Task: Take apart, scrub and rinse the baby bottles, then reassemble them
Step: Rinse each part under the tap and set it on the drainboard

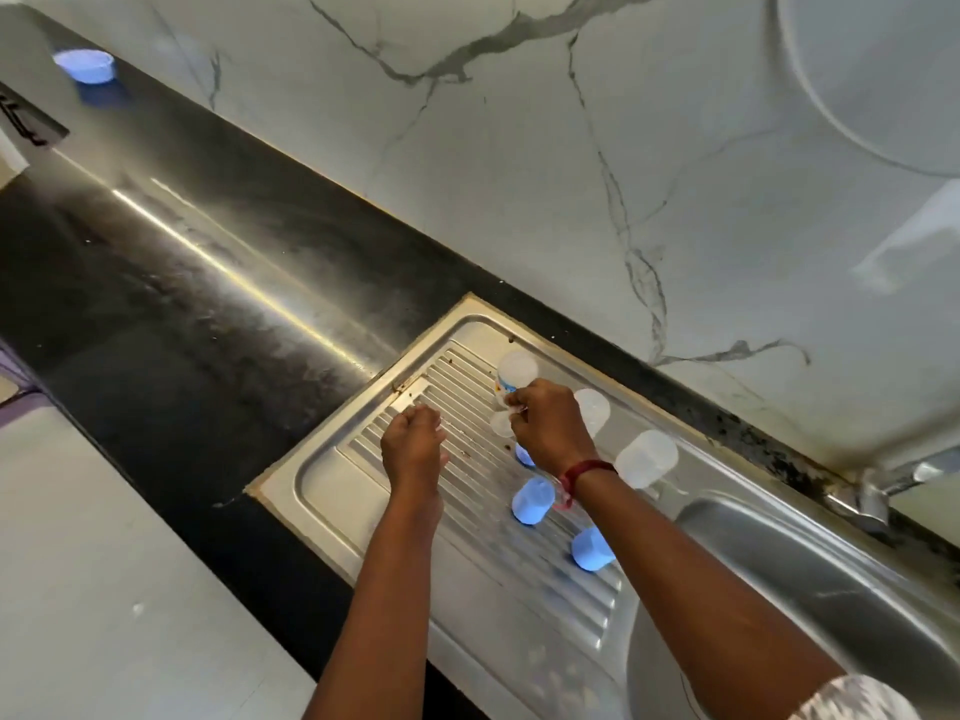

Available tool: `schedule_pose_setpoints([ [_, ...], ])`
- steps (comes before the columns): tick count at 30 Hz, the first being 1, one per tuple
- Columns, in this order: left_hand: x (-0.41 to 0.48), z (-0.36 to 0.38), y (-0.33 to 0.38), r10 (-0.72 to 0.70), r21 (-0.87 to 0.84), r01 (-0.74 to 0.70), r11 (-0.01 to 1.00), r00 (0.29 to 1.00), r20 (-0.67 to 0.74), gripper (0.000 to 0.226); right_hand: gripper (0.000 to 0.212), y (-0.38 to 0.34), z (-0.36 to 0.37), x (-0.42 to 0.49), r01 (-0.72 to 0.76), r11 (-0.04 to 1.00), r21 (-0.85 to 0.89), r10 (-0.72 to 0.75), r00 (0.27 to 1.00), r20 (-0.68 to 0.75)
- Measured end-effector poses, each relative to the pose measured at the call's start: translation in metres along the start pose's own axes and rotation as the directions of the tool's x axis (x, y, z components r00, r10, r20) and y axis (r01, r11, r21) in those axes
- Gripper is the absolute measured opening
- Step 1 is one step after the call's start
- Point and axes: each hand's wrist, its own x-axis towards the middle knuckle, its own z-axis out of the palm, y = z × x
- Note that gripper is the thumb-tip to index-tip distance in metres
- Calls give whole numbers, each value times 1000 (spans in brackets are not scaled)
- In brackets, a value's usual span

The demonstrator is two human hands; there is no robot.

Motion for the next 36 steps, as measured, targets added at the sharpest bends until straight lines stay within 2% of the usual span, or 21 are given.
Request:
schedule_pose_setpoints([
  [7, 28, 0, -5, -60, -22, 60, 998, 998, -15, 11, 29, 1, 17, 12, -62, 982, -180, 70, 997, 35],
  [18, 39, 2, -15, -94, -64, 93, 994, 995, -18, 11, 26, 5, 37, 26, -82, 957, -278, 89, 996, 11],
  [36, 26, -1, -14, -65, -20, 66, 998, 998, 21, 10, 23, 14, 47, 28, -86, 960, -266, 91, 996, 4],
])
